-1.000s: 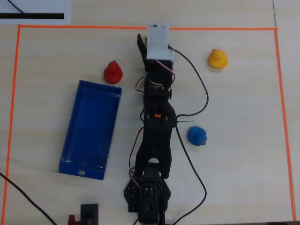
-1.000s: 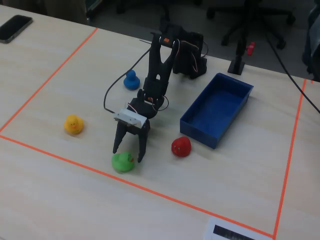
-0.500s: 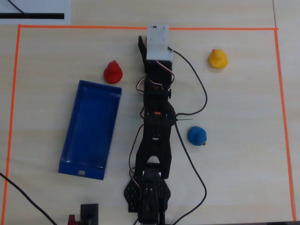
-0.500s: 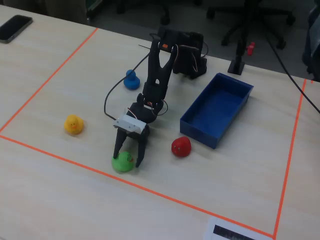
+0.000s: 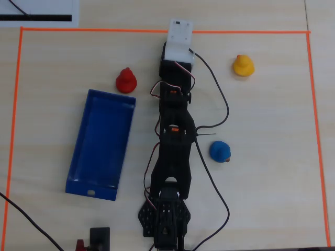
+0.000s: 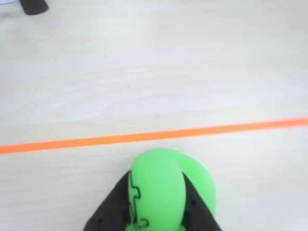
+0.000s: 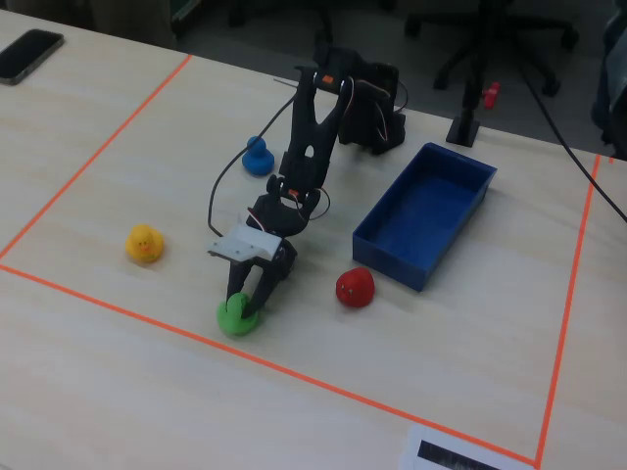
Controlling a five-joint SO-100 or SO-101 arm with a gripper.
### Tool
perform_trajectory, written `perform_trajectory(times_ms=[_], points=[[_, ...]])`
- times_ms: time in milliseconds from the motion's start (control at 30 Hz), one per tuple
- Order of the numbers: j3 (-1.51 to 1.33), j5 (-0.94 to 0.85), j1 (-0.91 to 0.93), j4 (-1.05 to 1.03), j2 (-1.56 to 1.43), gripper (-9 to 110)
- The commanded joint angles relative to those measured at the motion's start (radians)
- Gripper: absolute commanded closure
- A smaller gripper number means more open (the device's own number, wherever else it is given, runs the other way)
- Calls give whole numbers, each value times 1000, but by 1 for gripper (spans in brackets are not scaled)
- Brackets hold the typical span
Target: Grasp green duck and put it into box.
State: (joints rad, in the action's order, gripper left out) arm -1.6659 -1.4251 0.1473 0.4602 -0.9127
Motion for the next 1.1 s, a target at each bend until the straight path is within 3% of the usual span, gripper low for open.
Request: perform_trajectory(times_ms=[0,167,467,733,1067], points=[[104,212,-12,-434,-262,101],[230,382,-117,-925,-491,101],[273,623,-442,-1419,-767,101],[-80,713,-620,-1517,-1100,101],[-695,638,-571,-1367,-1427,99]])
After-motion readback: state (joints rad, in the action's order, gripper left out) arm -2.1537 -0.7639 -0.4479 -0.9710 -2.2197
